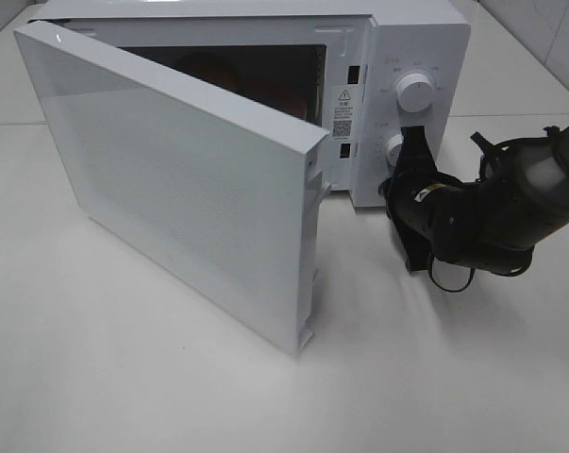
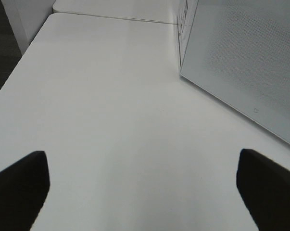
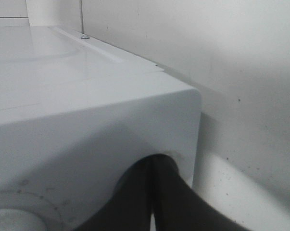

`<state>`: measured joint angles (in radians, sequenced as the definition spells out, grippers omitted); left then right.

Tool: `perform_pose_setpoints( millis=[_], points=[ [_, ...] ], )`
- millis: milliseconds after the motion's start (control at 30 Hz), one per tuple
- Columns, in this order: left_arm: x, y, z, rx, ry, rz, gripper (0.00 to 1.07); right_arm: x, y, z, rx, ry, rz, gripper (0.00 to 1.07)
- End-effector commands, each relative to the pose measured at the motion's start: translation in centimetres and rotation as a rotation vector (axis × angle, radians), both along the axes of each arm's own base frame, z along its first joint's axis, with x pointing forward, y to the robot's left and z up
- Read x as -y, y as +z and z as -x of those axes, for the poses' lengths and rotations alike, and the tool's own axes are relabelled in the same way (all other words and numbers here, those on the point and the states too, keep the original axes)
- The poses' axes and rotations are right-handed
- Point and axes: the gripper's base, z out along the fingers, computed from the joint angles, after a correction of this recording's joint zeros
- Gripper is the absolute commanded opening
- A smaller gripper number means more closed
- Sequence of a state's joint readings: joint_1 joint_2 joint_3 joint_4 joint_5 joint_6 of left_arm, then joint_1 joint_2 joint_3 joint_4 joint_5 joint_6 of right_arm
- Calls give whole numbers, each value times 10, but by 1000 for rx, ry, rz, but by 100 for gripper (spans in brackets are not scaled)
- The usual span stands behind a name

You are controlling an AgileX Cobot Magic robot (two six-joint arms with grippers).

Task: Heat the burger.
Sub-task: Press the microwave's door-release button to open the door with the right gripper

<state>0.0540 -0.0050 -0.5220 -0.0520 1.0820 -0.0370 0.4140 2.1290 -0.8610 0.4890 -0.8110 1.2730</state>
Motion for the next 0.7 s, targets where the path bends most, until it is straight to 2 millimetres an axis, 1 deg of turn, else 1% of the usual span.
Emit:
perform_pose_setpoints(
  millis=[33, 133, 267, 400, 433, 633, 700],
  points=[
    [0, 0, 0, 14, 0, 3, 98, 16, 59, -37, 482, -113, -18, 0],
    [0, 0, 0, 14, 0, 3, 98, 15, 57, -34, 449, -93, -18, 0],
    [0, 0, 0, 14, 1, 4, 98, 11, 53, -24, 338, -50, -39, 0],
    [0, 0, 0, 14, 1, 4, 98, 9, 50, -19, 281, -29, -44, 0],
    [0, 0, 0, 14, 1, 4, 98, 7, 48, -16, 240, 5, -49, 0],
    [0, 0, 0, 14, 1, 4, 98, 4, 43, -8, 139, 63, -62, 0],
    [0, 0, 0, 14, 1, 5, 98, 2, 42, -1, 84, 100, -57, 0]
  ],
)
